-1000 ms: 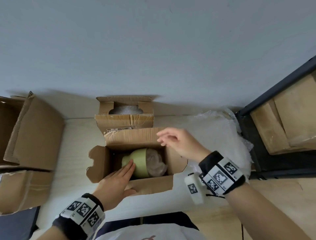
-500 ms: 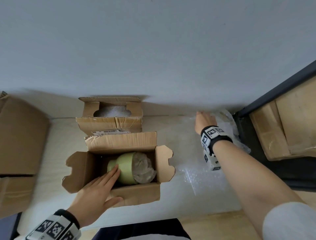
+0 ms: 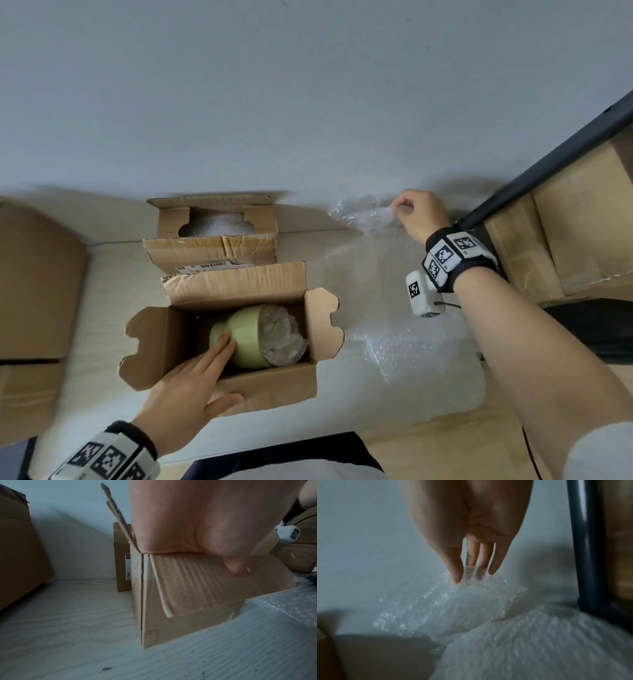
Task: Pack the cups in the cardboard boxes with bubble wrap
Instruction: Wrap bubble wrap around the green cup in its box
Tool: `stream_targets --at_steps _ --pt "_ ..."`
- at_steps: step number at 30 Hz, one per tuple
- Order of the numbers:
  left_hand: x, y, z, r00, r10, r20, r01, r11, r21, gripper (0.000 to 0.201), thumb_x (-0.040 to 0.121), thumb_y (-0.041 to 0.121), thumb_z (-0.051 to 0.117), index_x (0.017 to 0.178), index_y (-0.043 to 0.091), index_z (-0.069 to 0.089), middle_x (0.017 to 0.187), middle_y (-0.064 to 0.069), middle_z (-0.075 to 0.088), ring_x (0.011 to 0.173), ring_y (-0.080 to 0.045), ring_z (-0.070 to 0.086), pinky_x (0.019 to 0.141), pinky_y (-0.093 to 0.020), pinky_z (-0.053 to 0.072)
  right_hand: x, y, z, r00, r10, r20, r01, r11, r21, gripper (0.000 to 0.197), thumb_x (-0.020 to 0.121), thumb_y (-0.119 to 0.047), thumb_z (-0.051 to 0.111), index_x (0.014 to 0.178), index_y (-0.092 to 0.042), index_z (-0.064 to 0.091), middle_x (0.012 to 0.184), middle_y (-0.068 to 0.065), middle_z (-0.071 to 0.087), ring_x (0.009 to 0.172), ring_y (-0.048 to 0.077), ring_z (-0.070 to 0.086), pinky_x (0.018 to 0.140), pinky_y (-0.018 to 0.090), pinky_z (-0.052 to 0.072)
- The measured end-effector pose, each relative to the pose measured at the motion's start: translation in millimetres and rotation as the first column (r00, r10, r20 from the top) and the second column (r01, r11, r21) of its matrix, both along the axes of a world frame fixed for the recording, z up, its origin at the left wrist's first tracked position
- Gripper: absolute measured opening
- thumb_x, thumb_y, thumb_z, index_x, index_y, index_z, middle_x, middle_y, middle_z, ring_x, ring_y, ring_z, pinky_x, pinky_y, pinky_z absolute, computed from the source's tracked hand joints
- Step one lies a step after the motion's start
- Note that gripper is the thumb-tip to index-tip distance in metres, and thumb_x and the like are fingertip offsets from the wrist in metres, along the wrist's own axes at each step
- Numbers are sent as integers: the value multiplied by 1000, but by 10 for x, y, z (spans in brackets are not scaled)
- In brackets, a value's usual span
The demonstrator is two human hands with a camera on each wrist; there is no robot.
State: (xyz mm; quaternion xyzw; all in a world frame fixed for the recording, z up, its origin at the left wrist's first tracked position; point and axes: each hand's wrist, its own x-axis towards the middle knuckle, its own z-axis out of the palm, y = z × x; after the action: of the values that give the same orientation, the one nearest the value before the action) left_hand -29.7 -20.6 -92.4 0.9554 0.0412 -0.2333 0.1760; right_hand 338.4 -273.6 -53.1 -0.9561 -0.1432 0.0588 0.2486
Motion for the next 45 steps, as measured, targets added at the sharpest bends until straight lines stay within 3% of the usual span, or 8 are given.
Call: stream_targets --at_steps 5,8,15,19,23,29,37,45 --pt "5 -29 55 998 30 -53 -31 999 -27 101 69 87 6 150 27 -1 155 14 -11 142 -9 21 113 -20 19 -150 -71 518 961 138 238 -157 985 66 8 89 -8 60 91 -9 68 95 5 70 88 23 64 78 31 52" --pt "9 -39 109 996 78 -47 -80 996 -37 89 83 72 37 150 29 -1 158 10 -7 144 -9 14 112 -19 20 -305 -96 873 948 118 296 -196 949 246 6 89 -9 62 92 -8 67 92 0 68 88 9 62 80 13 45" --pt "408 6 829 937 200 286 -105 944 -313 74 77 65 48 142 45 19 146 30 8 132 2 31 102 -14 28 -741 85 1497 987 8 159 -125 660 740 14 89 -4 61 93 -16 64 83 -11 67 81 4 62 83 23 51" --pt "829 56 1280 829 481 284 -151 682 -715 83 66 68 61 137 53 23 129 37 36 118 18 41 96 -16 37 -1078 336 1527 961 228 -160 42 448 893 19 92 3 50 91 -11 62 87 12 64 88 26 66 84 36 54" --pt "1117 116 1515 848 530 31 -168 324 -931 97 56 66 76 138 29 40 126 11 61 113 -10 60 92 -34 49 -1327 546 1484 804 467 -369 232 326 917 15 92 2 45 95 -6 58 87 6 69 85 23 69 77 35 55" --pt "1093 137 1466 777 617 -124 -239 107 -965 28 76 28 73 97 11 73 101 -15 72 95 -33 68 75 -37 58 -1563 689 1223 792 432 -431 197 488 851 24 95 4 44 108 -9 60 87 11 66 81 24 67 75 34 56" --pt "911 324 1312 768 594 -238 -271 -35 -962 30 93 2 45 111 17 63 95 -7 72 79 -22 71 59 -32 56 -1718 576 1069 871 431 -237 -68 584 809 41 88 2 54 74 -30 76 82 -8 74 84 7 69 71 17 53" --pt "797 327 1299 779 621 -86 -205 122 -971 42 91 -10 43 84 20 71 83 -6 71 70 -22 69 60 -34 57 -1768 509 1010 845 497 -198 -314 761 568 40 90 13 44 89 -11 75 103 0 67 107 8 60 97 26 46"
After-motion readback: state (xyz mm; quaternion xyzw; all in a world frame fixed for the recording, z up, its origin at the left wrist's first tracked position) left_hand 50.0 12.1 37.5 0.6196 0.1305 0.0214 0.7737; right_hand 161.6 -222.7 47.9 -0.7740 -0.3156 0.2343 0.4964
